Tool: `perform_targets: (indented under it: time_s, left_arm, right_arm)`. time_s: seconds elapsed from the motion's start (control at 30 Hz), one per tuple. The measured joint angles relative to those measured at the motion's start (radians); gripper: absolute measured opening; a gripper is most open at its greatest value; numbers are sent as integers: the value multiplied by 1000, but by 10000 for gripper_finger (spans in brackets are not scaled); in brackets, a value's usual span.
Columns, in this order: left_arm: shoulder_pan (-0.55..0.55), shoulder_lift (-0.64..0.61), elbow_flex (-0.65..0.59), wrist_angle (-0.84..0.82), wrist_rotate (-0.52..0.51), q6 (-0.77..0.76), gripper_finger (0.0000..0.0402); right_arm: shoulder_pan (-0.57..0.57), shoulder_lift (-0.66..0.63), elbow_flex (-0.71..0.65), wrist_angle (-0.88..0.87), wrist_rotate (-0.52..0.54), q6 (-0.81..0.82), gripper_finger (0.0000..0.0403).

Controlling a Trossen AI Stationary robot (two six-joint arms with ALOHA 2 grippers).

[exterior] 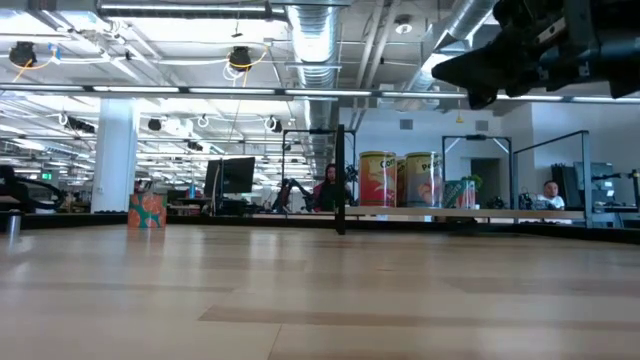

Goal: Pick and place cans onto a shelf
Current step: Put the small canned corn on the shelf

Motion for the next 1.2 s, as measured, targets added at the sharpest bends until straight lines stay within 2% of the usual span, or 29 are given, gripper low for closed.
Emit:
perform_targets:
  time_s: [0.13,0.23,0.5,0.93,1.07,1.2]
  left_arm:
    - [-42,2,4,-18,1,-108,123]
    - [-73,2,4,-15,0,-172,135]
    - [-130,2,-43,32,12,-180,128]
    - [-132,2,-75,-6,-5,-127,126]
    - [-123,1,-75,-72,-7,-116,104]
    - [-115,-5,-92,-46,8,-72,48]
  right_arm:
    - [16,61,0,73,4,15,10]
    - [25,96,0,126,4,26,10]
    - [15,140,2,163,4,18,10]
    - [-10,141,2,162,0,1,12]
    - [-16,141,2,162,0,-10,12]
    - [-29,141,2,162,-1,-11,13]
